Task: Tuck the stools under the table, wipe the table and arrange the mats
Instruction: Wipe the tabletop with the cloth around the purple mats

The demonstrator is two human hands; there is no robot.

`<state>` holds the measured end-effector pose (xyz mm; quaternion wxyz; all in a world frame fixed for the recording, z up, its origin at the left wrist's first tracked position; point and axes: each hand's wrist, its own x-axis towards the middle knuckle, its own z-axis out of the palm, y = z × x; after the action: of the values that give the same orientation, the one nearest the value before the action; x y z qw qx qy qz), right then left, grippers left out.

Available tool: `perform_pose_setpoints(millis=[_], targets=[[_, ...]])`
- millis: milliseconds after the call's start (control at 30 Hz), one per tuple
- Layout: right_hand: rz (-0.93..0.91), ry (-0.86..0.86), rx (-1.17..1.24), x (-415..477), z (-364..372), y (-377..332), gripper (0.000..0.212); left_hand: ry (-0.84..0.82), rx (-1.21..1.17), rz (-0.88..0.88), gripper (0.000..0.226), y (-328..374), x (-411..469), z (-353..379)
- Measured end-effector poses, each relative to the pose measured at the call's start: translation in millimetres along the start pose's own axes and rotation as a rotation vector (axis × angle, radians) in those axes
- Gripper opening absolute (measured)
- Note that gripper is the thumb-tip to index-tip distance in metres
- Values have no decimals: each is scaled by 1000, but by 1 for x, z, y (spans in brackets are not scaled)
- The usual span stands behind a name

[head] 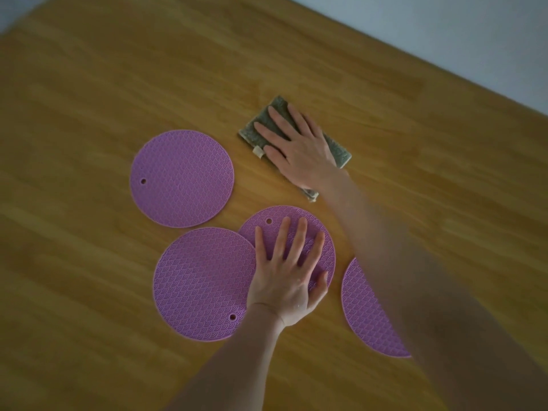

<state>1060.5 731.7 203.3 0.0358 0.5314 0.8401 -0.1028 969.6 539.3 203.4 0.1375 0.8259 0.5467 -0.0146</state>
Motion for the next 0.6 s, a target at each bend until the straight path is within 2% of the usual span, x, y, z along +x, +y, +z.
perform_pose_setpoints(millis=[267, 433, 533, 600], targets=[[171, 30, 45, -20, 3, 13, 50, 14, -15, 5, 63, 0, -1, 2], [165, 6, 34, -29, 9, -12, 51, 19, -48, 1, 62, 2, -1, 2], [195, -1, 37, -25, 7, -15, 49, 82, -167, -21, 57, -1, -4, -2], [214, -4, 42, -28, 7, -14, 48, 184, -312, -30, 49, -3, -8, -8]])
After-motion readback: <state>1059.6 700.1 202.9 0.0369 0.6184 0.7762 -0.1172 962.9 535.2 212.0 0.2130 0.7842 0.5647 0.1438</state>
